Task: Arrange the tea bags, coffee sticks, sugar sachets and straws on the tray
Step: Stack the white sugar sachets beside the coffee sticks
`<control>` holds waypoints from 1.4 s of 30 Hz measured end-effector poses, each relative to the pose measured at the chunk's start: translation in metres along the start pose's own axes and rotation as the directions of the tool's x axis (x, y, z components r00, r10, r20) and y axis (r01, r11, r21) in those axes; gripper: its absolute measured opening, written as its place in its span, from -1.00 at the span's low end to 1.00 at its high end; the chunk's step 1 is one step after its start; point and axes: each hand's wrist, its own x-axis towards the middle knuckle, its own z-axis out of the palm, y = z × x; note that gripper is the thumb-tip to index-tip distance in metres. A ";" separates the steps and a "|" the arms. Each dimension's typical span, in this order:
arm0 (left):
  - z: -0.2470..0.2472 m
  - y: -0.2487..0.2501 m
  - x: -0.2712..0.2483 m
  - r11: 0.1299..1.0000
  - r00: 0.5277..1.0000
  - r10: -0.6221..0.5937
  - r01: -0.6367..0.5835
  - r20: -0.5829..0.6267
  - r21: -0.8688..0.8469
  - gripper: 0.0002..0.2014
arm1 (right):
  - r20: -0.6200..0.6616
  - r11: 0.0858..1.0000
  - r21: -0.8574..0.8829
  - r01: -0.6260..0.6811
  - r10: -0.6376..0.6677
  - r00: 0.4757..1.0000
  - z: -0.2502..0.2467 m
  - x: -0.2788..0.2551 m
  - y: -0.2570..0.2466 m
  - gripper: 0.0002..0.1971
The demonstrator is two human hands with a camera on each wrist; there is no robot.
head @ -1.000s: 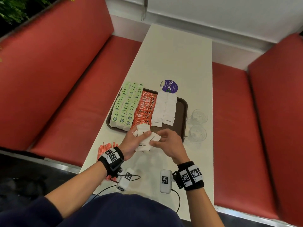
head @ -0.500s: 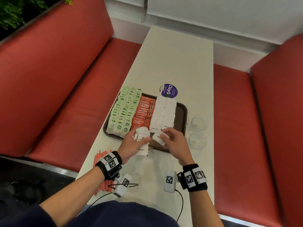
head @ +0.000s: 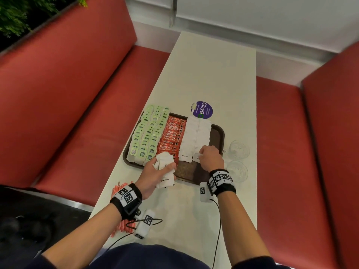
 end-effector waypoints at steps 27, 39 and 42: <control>0.002 0.001 0.010 0.999 0.999 0.016 -0.015 0.029 -0.038 -0.54 | 0.024 0.511 0.859 0.040 -0.118 0.993 0.011 -0.097 -0.037 -0.83; 0.002 -0.001 0.007 0.999 1.000 -0.008 0.008 -0.002 -0.049 -0.58 | 0.029 0.564 0.822 0.080 -0.182 0.983 -0.001 -0.093 -0.028 -0.79; -0.002 -0.001 0.008 0.997 0.999 -0.042 0.041 -0.015 -0.065 -0.61 | -0.124 0.720 0.681 0.134 -0.067 0.990 -0.003 -0.079 -0.019 -0.85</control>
